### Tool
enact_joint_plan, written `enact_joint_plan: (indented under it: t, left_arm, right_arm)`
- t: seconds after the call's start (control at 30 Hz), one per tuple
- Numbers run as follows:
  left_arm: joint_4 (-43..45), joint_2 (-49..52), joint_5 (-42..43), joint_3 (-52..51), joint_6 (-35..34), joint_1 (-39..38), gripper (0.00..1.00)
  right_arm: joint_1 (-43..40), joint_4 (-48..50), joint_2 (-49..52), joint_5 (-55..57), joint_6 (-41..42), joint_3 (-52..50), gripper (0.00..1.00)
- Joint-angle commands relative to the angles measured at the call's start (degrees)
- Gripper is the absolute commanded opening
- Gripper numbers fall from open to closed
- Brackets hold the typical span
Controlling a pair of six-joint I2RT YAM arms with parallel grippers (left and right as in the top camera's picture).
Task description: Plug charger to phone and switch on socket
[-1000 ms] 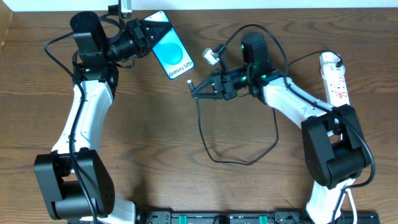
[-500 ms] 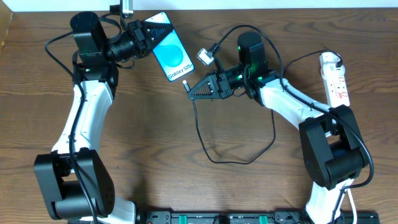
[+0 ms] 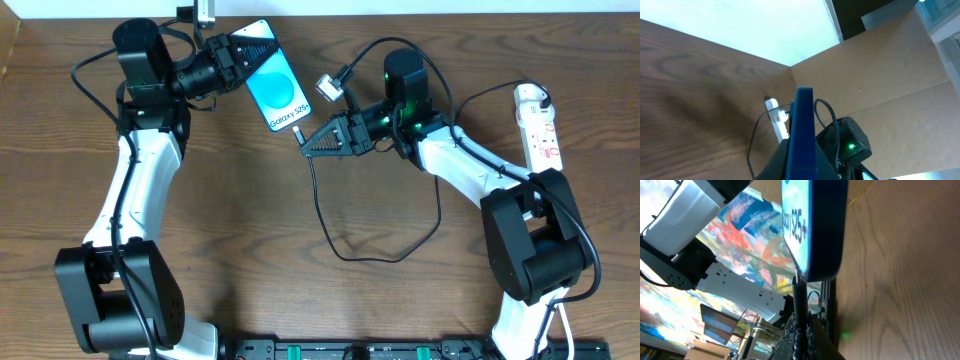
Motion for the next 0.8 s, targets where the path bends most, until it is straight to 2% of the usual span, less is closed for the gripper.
enact_joint_plan:
  t: [0.0,0.77]
  left_arm:
    - [0.7,-1.1,1.2,0.2,0.8,-0.2,0.08]
    - [-0.9,-1.1,1.2,0.2,1.9,-2.1,0.07]
  right_arm:
    - [0.1,0.3,0.5,-0.8,0.5,0.7,0.01]
    - [0.1,0.3,0.5,-0.8,0.7,0.7,0.01]
